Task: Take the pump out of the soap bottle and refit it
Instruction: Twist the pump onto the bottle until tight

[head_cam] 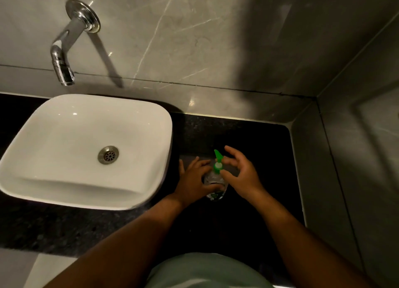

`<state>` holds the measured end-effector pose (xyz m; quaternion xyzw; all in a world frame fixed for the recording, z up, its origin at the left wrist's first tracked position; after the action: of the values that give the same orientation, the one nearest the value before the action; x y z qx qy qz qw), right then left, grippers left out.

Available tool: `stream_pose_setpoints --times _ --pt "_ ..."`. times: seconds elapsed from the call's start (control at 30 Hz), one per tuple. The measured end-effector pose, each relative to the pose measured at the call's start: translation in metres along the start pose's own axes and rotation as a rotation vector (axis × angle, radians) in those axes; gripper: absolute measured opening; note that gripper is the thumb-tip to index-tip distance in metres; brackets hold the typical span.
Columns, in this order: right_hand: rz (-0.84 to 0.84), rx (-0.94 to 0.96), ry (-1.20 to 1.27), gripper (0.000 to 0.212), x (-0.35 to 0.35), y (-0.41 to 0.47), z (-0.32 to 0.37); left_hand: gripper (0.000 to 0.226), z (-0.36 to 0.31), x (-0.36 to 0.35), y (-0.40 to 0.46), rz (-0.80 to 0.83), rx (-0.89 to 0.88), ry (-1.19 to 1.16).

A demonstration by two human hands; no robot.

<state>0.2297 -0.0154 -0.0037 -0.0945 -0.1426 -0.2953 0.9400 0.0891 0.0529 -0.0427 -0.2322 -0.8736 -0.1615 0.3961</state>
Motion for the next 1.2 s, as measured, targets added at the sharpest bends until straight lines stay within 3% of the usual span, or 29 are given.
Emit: stream_pose_setpoints --times 0.1,0.2,0.3,0.5,0.7,0.93,1.1,1.2 --pt "-0.064 -0.004 -0.051 0.062 0.0 0.004 0.007 0.082 -0.001 -0.002 0.0 0.024 0.017 -0.011" --pt "-0.095 0.004 -0.115 0.068 -0.001 0.004 0.01 0.083 -0.001 -0.003 0.0 0.018 0.027 -0.028" --pt "-0.064 -0.031 -0.01 0.074 0.002 0.003 0.005 0.084 0.0 -0.002 0.001 0.019 0.016 -0.016" --pt "-0.027 -0.041 0.013 0.058 -0.001 0.004 0.004 0.084 -0.001 0.0 0.002 0.021 0.033 -0.017" --pt "-0.014 -0.085 0.056 0.086 -0.004 0.001 -0.002 0.085 -0.002 0.002 0.003 0.014 0.025 -0.017" --pt "-0.055 -0.064 0.014 0.066 -0.002 0.004 -0.001 0.081 -0.004 0.0 0.001 0.028 0.023 -0.03" --pt "-0.009 -0.077 0.107 0.078 -0.006 0.001 -0.006 0.078 -0.006 0.002 0.002 0.014 0.029 -0.026" --pt "0.014 -0.08 0.108 0.06 -0.003 0.003 -0.006 0.079 -0.005 0.001 0.003 0.027 0.039 -0.026"
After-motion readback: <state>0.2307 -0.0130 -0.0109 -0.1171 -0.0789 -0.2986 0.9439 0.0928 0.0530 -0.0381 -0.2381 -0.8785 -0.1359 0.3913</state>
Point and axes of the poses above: each hand's wrist, its own y-axis towards the middle knuckle, its own x-axis out of the back of the hand, z = x × y, the point moved 6 cm from there along y, towards the middle knuckle, and after that the axes turned 14 degrees about -z, right-handed, at the moved point
